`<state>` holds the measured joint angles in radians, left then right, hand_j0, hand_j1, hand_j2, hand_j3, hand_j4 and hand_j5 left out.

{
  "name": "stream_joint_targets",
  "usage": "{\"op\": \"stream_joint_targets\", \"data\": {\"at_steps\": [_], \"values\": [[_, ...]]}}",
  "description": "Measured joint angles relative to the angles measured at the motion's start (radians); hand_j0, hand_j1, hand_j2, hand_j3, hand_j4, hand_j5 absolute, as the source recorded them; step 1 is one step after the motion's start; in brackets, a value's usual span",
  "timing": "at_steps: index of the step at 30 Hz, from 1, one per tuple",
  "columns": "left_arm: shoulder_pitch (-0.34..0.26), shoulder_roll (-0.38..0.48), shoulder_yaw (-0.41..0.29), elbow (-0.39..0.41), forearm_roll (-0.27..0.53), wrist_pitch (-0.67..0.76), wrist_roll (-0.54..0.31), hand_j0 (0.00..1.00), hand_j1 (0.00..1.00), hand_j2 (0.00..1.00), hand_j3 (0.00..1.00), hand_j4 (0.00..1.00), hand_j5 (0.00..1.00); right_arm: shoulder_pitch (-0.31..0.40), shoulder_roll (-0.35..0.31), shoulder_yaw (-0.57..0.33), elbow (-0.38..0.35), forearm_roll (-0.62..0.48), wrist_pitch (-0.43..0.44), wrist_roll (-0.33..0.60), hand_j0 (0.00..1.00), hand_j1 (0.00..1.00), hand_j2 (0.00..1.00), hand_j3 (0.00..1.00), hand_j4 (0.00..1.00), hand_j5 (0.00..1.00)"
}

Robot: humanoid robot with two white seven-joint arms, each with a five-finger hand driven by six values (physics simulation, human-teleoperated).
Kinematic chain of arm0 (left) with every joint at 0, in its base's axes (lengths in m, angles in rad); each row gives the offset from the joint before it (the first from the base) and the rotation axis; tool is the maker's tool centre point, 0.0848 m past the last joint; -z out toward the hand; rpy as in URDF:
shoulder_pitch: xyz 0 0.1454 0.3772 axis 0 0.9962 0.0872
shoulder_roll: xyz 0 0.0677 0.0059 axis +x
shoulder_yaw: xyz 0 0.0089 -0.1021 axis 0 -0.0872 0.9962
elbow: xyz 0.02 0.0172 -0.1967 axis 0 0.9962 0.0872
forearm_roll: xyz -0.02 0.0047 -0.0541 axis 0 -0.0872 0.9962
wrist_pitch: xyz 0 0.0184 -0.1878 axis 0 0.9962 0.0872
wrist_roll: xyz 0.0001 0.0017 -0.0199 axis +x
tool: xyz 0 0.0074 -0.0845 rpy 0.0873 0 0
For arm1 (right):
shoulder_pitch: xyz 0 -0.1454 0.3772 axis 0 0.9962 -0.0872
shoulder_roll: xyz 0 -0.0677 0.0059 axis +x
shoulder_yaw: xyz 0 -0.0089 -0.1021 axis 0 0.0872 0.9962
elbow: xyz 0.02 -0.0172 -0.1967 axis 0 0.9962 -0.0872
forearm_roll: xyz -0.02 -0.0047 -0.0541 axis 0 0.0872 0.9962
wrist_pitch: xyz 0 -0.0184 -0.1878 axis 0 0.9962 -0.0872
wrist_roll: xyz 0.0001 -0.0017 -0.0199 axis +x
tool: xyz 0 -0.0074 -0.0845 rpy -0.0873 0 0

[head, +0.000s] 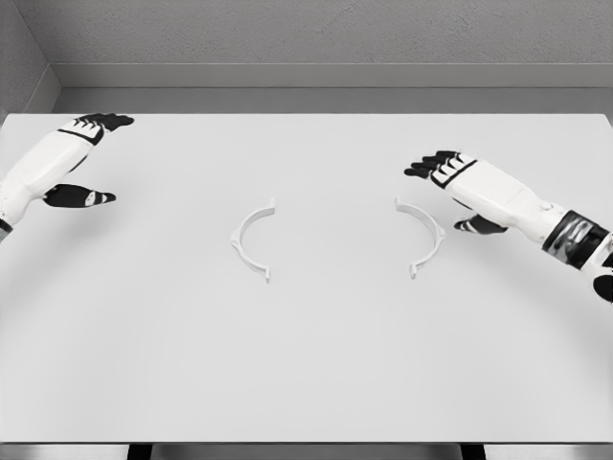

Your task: Assemble PVC drainage pipe clamps

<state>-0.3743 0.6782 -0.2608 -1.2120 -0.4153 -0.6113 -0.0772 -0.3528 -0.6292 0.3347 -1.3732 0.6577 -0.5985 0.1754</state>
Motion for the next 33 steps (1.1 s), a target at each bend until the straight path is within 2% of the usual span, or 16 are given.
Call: {"op": "stream_joint_targets", "data": {"at_steps": [4, 15, 33], "values": [[0.008, -0.024, -0.017, -0.005, 0.000, 0.000, 0.000, 1.00, 1.00, 1.00, 1.00, 1.00, 1.00, -0.002, 0.008, 0.008, 0.019, 0.004, 0.020, 0.000, 1.00, 1.00, 1.00, 1.00, 1.00, 1.00], [0.057, -0.061, -0.053, -0.096, -0.008, 0.000, 0.001, 1.00, 1.00, 1.00, 1.00, 1.00, 1.00, -0.008, 0.036, 0.012, 0.063, 0.005, 0.061, 0.000, 1.00, 1.00, 1.00, 1.00, 1.00, 1.00], [0.057, -0.059, -0.051, -0.092, -0.011, 0.000, 0.002, 1.00, 1.00, 1.00, 1.00, 1.00, 1.00, -0.018, 0.062, 0.043, 0.065, 0.005, 0.077, 0.000, 1.00, 1.00, 1.00, 1.00, 1.00, 1.00]]}}
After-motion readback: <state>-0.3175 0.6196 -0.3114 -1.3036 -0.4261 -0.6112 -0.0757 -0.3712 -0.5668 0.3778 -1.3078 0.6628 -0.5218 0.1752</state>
